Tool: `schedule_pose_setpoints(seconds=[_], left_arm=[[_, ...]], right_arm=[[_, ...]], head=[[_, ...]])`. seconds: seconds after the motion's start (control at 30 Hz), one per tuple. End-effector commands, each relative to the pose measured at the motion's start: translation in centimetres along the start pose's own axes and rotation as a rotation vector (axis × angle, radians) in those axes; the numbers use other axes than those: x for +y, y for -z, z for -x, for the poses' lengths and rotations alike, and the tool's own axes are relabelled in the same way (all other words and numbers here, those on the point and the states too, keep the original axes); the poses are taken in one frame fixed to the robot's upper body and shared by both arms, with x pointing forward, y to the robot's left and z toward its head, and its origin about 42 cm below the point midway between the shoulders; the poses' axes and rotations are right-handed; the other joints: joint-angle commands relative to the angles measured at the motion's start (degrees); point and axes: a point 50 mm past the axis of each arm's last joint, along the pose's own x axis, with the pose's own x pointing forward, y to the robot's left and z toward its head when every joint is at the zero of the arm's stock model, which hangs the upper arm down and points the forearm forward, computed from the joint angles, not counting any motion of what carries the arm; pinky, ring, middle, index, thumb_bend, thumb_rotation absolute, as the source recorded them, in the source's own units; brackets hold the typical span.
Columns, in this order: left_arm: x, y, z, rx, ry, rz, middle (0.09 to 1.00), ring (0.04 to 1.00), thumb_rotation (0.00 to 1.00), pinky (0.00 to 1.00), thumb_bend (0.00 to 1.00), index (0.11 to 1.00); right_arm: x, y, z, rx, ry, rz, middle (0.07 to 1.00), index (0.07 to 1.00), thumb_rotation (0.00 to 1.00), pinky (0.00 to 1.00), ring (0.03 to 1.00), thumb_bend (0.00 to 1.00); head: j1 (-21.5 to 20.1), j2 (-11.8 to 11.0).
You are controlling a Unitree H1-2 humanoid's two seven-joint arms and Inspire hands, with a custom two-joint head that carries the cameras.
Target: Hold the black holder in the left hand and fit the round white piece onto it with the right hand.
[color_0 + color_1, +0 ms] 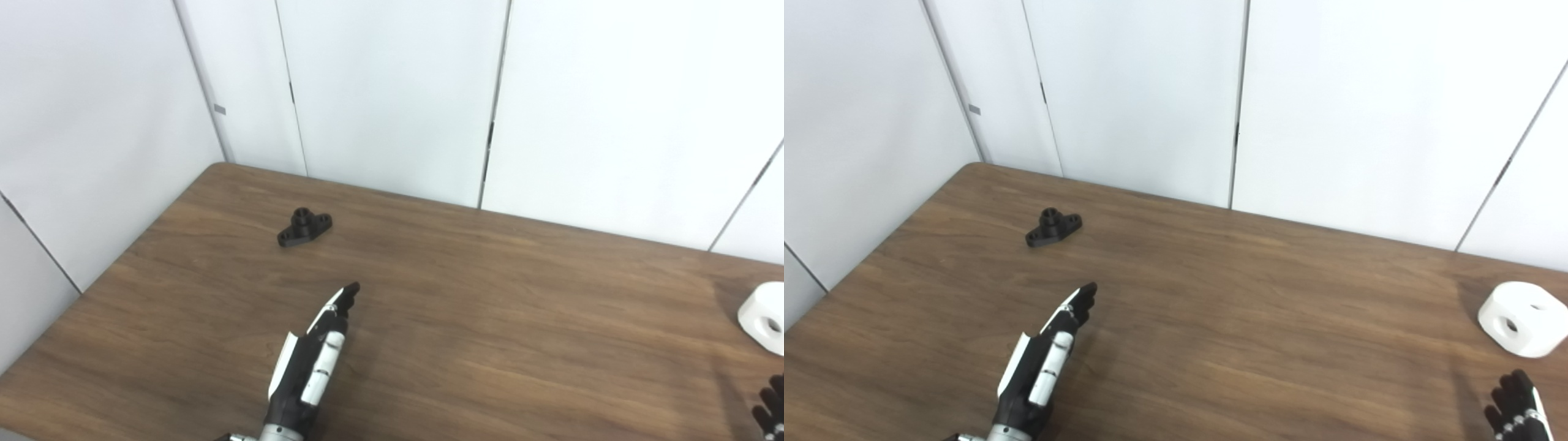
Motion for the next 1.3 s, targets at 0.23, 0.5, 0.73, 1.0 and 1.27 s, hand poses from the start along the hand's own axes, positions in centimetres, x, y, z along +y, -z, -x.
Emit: schedule_pose_setpoints(seconds=[0.23, 0.5, 0.73, 1.0, 1.27], left_arm=[[-0.5, -1.8, 0.9, -0.005, -0.102, -0.176, 0.937, 0.928, 0.38, 0.88, 0.51, 0.899], [2.8, -5.3, -2.7, -0.043, -0.187, -0.308, 0.944, 0.94, 0.14, 0.9, 0.63, 0.898], [5.6, -6.7, -6.7, -0.015, -0.25, -0.39, 0.947, 0.96, 0.25, 0.96, 0.7, 0.895], [8.5, -7.2, -10.8, 0.016, -0.279, -0.512, 0.952, 0.977, 0.34, 0.99, 0.77, 0.886], [11.2, -6.8, -15.1, 0.061, -0.329, -0.665, 0.942, 0.976, 0.35, 0.96, 0.81, 0.855]], right_arm=[[-0.2, 1.8, 2.8, 0.085, 0.026, -0.014, 1.0, 1.0, 1.0, 1.0, 1.0, 0.73], [0.1, 1.5, 3.1, 0.094, 0.032, -0.02, 1.0, 1.0, 1.0, 1.0, 1.0, 0.72], [0.1, 1.5, 3.2, 0.092, 0.025, -0.026, 1.0, 1.0, 1.0, 1.0, 1.0, 0.69], [0.3, 1.6, 3.1, 0.082, 0.024, -0.035, 1.0, 1.0, 1.0, 1.0, 1.0, 0.68], [0.6, 1.4, 3.2, 0.081, 0.031, -0.038, 1.0, 1.0, 1.0, 1.0, 1.0, 0.66]], head=[[-1.1, 0.4], [-1.7, 0.6], [-2.0, 0.7], [-2.1, 0.7], [-2.2, 0.8]])
